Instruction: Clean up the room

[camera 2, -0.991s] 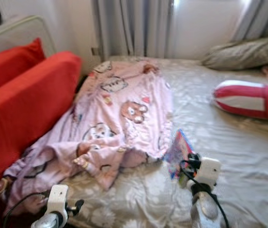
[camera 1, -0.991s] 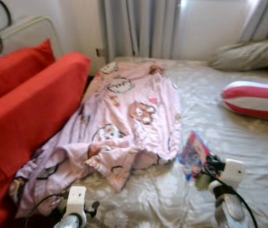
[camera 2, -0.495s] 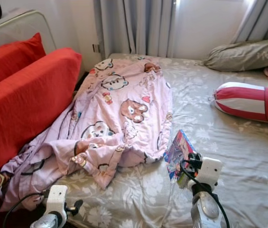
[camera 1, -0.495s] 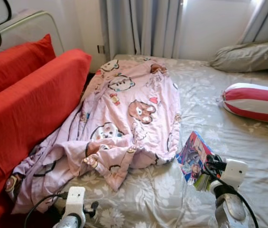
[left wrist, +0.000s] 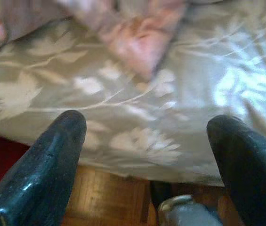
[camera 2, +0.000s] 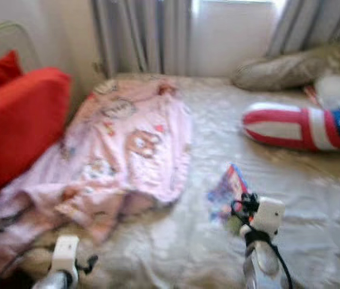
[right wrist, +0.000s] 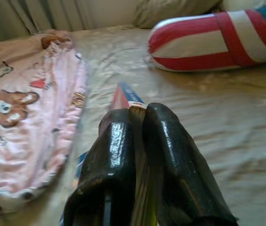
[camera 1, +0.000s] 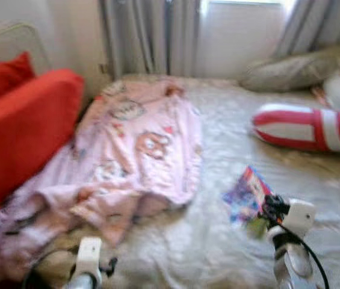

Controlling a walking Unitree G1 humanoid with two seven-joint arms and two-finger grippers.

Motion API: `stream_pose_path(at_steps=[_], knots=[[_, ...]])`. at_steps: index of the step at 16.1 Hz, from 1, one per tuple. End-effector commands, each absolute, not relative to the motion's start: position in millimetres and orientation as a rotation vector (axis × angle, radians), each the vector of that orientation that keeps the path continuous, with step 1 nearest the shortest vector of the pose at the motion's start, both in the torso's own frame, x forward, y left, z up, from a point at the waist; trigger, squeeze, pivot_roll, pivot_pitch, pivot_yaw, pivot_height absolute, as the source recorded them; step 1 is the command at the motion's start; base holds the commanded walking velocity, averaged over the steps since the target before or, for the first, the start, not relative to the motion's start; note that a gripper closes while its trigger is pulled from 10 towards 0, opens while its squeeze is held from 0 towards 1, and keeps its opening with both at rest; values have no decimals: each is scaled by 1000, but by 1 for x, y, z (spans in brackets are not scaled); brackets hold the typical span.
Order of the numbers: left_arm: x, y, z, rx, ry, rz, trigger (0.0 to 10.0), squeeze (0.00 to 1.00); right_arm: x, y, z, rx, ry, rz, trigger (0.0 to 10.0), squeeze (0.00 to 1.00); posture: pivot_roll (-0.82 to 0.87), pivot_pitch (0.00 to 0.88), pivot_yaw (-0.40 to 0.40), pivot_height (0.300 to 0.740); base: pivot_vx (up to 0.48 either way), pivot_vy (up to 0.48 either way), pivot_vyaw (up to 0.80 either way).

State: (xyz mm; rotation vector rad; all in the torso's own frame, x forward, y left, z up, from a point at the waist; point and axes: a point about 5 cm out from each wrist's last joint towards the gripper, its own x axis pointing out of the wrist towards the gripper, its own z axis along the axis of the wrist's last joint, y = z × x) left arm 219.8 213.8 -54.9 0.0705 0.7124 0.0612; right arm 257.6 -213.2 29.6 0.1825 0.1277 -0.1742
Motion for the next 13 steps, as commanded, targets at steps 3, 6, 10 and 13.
stream_pose_path(at_steps=[3, 6, 10, 13], knots=[[216, 207, -59, 60, 731, 48, 10000, 0, 260, -220, 37, 181, 90, -201, 10000, 0, -27, 0, -22, 740, 0, -333, 0], [215, 208, -59, 60, 733, 50, 10000, 0, 260, -223, 37, 182, 93, -210, 10000, 0, -30, 0, -21, 740, 0, -331, 0], [215, 206, -60, 58, 736, 47, 10000, 0, 261, -224, 36, 181, 105, -224, 10000, 0, -31, 0, -20, 740, 0, -333, -486], [216, 207, -59, 58, 732, 48, 10000, 0, 262, -223, 37, 176, 96, -223, 10000, 0, -29, 0, -18, 740, 0, -334, 0]])
